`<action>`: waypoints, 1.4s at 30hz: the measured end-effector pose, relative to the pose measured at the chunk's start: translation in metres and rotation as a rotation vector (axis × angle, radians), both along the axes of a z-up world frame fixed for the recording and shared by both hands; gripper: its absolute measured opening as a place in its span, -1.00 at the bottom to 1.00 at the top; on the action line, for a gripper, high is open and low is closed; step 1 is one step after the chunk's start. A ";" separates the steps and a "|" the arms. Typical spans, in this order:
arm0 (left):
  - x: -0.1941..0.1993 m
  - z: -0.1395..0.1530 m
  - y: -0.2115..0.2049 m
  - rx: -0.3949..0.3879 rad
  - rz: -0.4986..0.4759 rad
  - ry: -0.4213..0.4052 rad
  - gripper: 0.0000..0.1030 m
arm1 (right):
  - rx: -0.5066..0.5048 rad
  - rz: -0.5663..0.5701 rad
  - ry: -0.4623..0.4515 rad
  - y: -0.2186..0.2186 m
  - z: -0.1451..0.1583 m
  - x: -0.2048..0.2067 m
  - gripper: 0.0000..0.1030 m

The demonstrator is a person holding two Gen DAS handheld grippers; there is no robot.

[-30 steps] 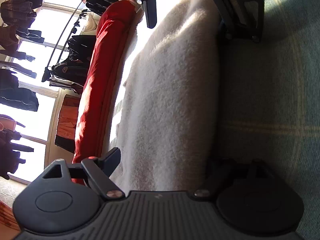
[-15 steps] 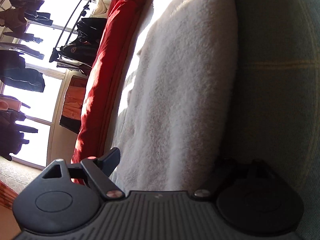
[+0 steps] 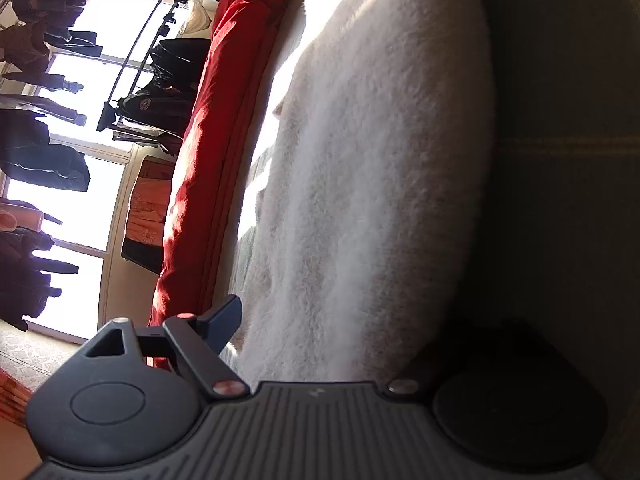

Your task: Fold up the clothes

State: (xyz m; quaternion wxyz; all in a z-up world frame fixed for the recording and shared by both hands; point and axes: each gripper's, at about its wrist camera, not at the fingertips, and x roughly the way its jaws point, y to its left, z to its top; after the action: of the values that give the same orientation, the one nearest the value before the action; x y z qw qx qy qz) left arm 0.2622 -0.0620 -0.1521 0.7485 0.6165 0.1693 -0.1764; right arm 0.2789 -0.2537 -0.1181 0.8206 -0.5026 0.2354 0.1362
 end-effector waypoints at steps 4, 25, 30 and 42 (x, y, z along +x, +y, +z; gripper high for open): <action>0.005 -0.001 -0.005 0.021 0.007 0.029 -0.32 | 0.006 0.006 0.026 0.009 -0.001 0.004 0.26; -0.047 0.041 -0.002 0.019 -0.011 0.090 -0.57 | 0.076 0.049 0.134 0.004 0.052 -0.043 -0.42; -0.094 0.056 -0.002 0.019 -0.035 0.123 -0.57 | 0.058 0.072 0.198 0.001 0.069 -0.084 -0.42; -0.193 0.057 -0.006 0.029 -0.059 0.200 -0.52 | 0.017 0.084 0.337 -0.008 0.072 -0.183 -0.39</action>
State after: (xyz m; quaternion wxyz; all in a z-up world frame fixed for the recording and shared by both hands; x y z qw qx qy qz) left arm 0.0693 -0.0680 -0.0952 0.7132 0.6112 0.2277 -0.2567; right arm 0.0962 -0.2615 -0.0463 0.7673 -0.4752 0.3472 0.2547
